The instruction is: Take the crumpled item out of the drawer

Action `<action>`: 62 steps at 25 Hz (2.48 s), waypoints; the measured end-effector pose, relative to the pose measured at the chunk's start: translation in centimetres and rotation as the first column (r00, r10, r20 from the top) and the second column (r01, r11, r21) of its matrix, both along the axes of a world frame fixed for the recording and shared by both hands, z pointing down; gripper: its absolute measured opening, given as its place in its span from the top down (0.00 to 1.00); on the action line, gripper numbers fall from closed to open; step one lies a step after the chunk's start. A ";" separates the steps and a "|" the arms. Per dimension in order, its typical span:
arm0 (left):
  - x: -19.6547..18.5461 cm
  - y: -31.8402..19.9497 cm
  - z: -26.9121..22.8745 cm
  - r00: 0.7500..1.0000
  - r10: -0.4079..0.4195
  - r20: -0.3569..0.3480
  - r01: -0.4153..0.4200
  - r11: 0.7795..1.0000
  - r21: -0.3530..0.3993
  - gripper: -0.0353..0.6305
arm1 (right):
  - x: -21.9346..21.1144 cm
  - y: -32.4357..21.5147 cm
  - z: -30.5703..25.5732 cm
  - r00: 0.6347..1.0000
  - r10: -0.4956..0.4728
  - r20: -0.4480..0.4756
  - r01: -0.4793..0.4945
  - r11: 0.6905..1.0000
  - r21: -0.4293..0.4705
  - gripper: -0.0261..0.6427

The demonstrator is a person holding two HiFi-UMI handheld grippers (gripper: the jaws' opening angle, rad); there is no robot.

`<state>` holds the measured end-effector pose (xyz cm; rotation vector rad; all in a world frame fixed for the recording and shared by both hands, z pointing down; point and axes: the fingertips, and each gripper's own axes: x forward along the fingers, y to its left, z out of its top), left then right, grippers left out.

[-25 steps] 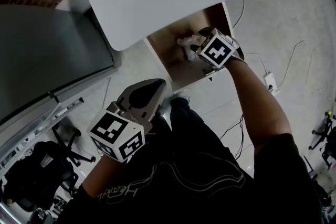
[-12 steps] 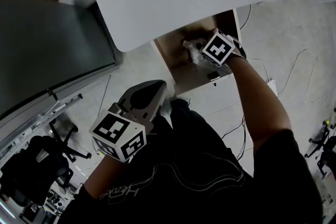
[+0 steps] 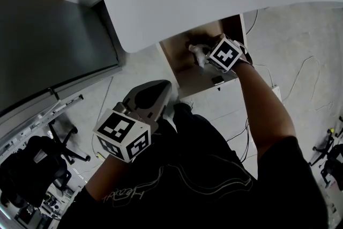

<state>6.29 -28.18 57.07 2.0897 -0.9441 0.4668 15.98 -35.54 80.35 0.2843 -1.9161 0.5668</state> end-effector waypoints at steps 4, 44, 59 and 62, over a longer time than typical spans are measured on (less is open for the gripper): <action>0.3 0.1 -0.7 1.000 0.002 -0.003 -0.002 1.000 -0.007 0.91 | 0.1 0.0 -1.7 1.000 0.014 0.014 -0.015 1.000 0.017 0.84; -5.0 18.7 -30.2 0.943 0.325 -0.073 -0.286 0.902 0.324 0.91 | -5.8 24.6 -52.6 0.767 0.340 0.544 -0.604 0.669 0.434 0.84; -4.2 26.8 -37.6 0.898 0.431 -0.087 -0.357 0.830 0.427 0.91 | -6.2 34.6 -59.4 0.686 0.321 0.653 -0.684 0.592 0.427 0.84; -4.2 27.4 -37.8 0.892 0.444 -0.085 -0.368 0.822 0.436 0.91 | -6.3 35.2 -59.7 0.685 0.316 0.657 -0.687 0.582 0.436 0.84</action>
